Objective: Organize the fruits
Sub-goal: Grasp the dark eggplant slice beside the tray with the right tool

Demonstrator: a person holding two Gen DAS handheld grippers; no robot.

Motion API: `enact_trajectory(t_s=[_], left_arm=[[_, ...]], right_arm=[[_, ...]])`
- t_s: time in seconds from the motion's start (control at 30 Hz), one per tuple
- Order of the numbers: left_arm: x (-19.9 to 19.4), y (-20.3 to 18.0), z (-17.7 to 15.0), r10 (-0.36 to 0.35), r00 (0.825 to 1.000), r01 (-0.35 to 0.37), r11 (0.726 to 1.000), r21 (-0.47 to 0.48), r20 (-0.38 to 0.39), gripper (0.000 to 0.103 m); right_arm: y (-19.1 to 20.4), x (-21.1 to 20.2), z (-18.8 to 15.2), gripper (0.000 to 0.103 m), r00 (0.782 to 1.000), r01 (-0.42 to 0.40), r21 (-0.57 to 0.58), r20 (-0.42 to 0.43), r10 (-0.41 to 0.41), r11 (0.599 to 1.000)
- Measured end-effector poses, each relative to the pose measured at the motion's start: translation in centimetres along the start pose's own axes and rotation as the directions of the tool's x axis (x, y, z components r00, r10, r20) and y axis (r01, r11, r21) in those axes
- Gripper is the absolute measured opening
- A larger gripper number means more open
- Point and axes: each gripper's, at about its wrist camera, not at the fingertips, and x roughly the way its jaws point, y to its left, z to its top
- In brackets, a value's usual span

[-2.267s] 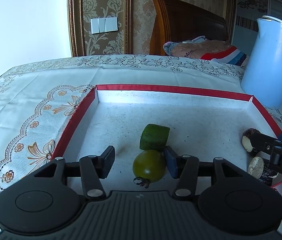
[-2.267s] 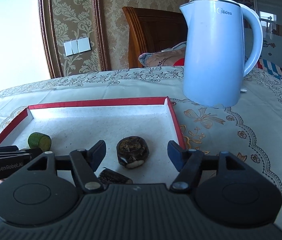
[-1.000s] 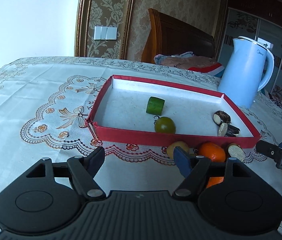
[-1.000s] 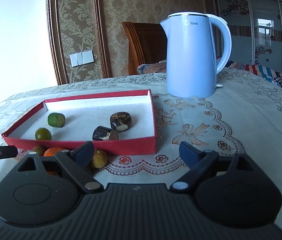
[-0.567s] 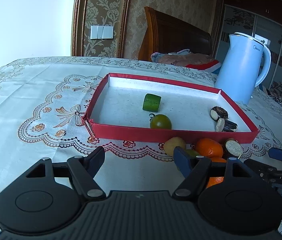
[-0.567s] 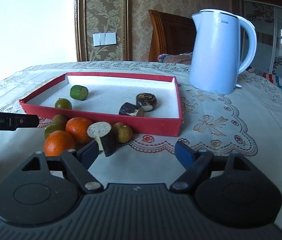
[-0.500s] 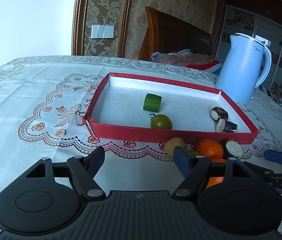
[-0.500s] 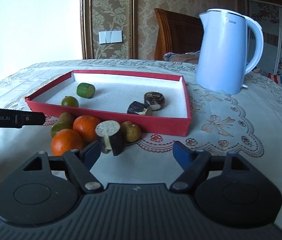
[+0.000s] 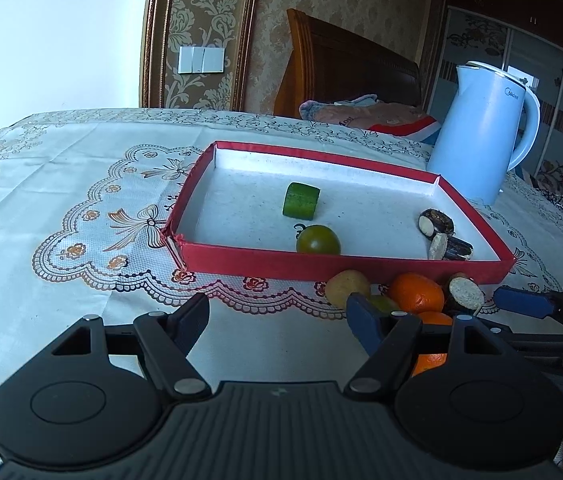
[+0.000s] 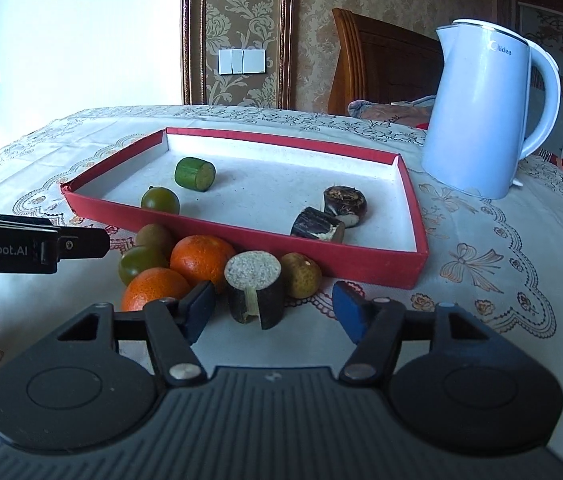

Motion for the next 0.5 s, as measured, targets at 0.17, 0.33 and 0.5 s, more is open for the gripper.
enact_trajectory(t_s=[0.17,0.33,0.5], left_arm=[[0.1,0.1,0.0,-0.001,1.0,0.001,1.0,-0.004,-0.005,0.075],[0.1,0.0,0.0,0.0,1.0,0.0,1.0,0.004,-0.007,0.075],[0.2,0.0,-0.1,0.001,1.0,0.0,1.0,0.007,-0.011,0.075]], right_arm=[[0.6,0.2,0.2,0.06,1.0,0.005,-0.03,0.004,-0.005,1.0],[1.0,0.2,0.2,0.045,1.0,0.003,-0.044,0.01,-0.003,0.999],[1.3,0.1,0.2,0.031,1.0,-0.001,-0.062,0.017,0.002,0.998]])
